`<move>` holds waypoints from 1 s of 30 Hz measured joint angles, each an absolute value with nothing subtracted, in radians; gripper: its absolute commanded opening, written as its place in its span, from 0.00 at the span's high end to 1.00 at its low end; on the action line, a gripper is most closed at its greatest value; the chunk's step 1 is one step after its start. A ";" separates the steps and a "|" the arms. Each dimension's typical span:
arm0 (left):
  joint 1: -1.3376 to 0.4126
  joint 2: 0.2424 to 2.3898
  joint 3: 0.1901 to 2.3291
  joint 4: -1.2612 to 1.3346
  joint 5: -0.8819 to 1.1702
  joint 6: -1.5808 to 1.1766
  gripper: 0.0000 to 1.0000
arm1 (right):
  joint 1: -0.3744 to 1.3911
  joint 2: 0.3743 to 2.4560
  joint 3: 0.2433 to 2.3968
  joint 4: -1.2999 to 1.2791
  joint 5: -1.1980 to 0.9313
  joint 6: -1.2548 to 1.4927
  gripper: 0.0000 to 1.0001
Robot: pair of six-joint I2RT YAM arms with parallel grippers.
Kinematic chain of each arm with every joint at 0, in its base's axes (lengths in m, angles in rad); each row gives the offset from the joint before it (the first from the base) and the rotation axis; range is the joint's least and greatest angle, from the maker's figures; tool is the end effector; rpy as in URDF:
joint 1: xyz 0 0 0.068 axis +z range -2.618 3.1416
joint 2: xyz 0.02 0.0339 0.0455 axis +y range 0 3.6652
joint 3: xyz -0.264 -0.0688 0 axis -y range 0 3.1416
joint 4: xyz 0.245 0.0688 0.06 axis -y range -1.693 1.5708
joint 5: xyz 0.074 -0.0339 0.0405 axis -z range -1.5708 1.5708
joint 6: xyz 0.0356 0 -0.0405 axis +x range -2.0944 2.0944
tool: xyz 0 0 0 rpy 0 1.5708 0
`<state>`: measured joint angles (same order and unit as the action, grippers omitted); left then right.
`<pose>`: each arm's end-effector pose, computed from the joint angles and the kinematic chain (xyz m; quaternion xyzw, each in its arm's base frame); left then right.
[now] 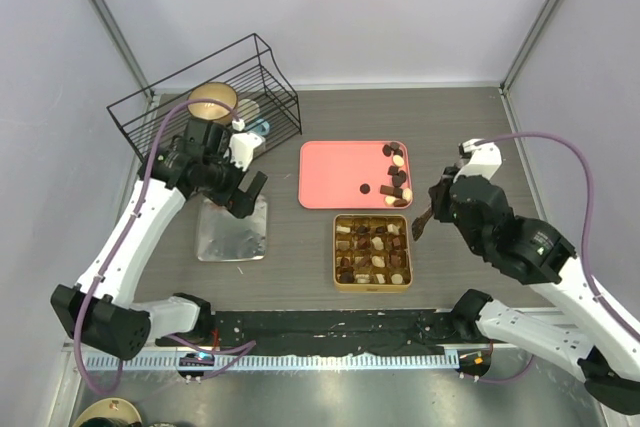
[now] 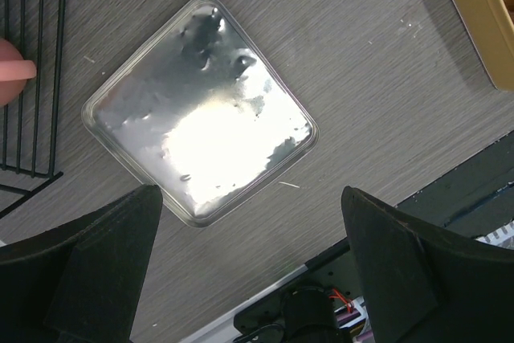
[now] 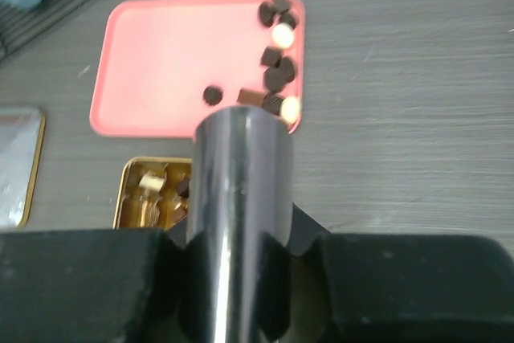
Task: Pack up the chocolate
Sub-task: Place the fake chocolate in the packing box, then place the clamp at the center of the board.
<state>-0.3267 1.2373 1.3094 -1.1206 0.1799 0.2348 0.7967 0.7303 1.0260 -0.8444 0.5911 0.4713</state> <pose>0.2139 -0.0792 0.3460 0.2889 0.9181 -0.0985 0.2529 0.1041 0.0781 0.3644 0.0054 0.8465 0.0725 0.5275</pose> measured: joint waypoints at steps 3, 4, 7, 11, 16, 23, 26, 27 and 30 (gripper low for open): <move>-0.327 1.220 1.310 -1.129 0.180 0.236 0.00 | 0.797 0.799 1.148 -0.924 0.676 0.479 0.92; -0.327 1.212 1.310 -1.132 0.180 0.236 0.00 | 0.796 0.820 1.179 -0.945 0.698 0.481 0.92; -0.327 1.181 1.310 -1.139 0.179 0.239 0.00 | 0.755 0.937 1.282 -1.033 0.759 0.480 0.89; -0.327 1.143 1.305 -1.140 0.173 0.243 0.00 | 0.595 1.137 1.267 -1.031 0.691 0.447 0.87; -0.327 1.088 1.228 -1.142 0.145 0.254 0.00 | 0.427 1.385 1.155 -0.938 0.548 0.394 0.83; -0.327 1.058 1.096 -1.135 0.105 0.281 0.00 | 0.233 1.561 1.117 -0.724 0.390 0.310 0.73; -0.327 1.071 1.029 -1.118 0.076 0.298 0.00 | 0.167 1.606 1.105 -0.658 0.339 0.286 0.59; -0.327 1.079 1.015 -1.110 0.067 0.301 0.00 | 0.152 1.625 1.105 -0.639 0.325 0.280 0.55; -0.337 1.110 0.984 -1.078 0.036 0.316 0.00 | 0.126 1.684 1.106 -0.593 0.300 0.273 0.40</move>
<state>-0.3370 1.1095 0.9840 -1.0782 0.0360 0.3157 0.1257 1.6840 1.1065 -0.5930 0.3000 0.2733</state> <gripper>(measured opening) 0.995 0.492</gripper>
